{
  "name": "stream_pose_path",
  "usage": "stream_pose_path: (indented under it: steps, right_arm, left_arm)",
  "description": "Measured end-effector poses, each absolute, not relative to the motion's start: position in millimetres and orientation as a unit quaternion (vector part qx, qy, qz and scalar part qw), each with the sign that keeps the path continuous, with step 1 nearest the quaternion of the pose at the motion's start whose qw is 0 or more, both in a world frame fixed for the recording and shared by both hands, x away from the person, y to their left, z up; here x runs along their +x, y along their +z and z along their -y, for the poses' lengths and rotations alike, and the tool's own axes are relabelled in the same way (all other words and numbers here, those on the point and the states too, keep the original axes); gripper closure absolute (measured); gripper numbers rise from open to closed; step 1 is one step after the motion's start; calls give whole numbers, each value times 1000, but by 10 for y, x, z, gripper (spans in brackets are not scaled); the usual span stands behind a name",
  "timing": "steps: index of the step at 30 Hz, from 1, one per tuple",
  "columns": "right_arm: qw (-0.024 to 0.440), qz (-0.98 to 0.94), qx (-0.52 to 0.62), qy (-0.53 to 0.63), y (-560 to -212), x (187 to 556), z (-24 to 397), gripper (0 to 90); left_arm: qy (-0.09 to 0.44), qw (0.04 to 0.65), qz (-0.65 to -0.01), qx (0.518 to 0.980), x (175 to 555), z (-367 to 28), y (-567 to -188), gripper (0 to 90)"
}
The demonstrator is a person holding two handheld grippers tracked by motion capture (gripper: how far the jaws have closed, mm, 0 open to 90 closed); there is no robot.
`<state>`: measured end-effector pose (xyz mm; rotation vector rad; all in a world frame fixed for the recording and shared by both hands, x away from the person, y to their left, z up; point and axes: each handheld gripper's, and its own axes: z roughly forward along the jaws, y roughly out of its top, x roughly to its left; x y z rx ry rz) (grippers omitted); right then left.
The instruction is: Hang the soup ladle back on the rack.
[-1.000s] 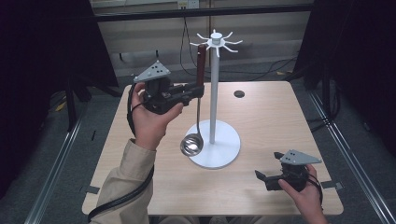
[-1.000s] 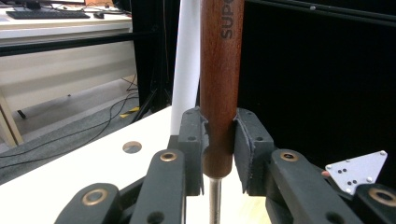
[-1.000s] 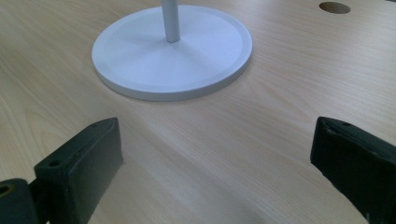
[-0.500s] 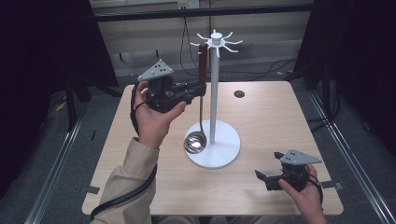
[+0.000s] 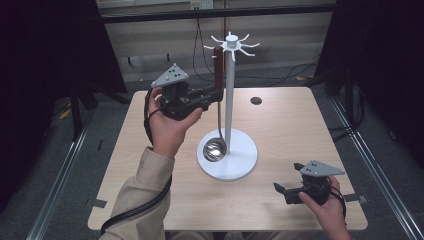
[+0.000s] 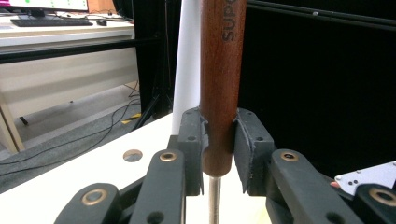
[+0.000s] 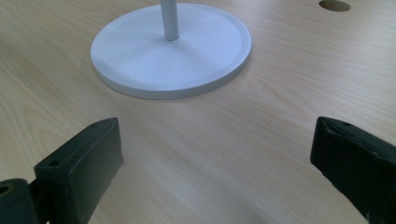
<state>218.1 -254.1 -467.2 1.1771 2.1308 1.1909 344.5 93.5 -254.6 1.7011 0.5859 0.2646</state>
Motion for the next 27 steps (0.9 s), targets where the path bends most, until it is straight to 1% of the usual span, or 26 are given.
stream_pose_path:
  steps: [7, 15, 22, 24, 25, 27]
  right_arm:
    - [214, -769, 424, 428, -4674, 2181, 2540, 17]
    - [213, -770, 422, 428, -4674, 2183, 2537, 17]
    - [211, -772, 421, 428, -4682, 2186, 2531, 17]
    - [211, -772, 420, 427, -4683, 2184, 2522, 17]
    - [211, -772, 420, 427, -4683, 2184, 2522, 17]
    - [210, -774, 419, 426, -4687, 2183, 2519, 17]
  left_arm:
    - [124, 613, -249, 739, 3460, -933, -2561, 741]
    - [112, 615, -247, 740, 3474, -950, -2562, 734]
    - [111, 622, -242, 736, 3494, -968, -2572, 687]
    - [118, 622, -241, 736, 3488, -967, -2576, 638]
    - [117, 622, -241, 736, 3485, -967, -2577, 638]
    - [122, 625, -238, 733, 3477, -973, -2580, 596]
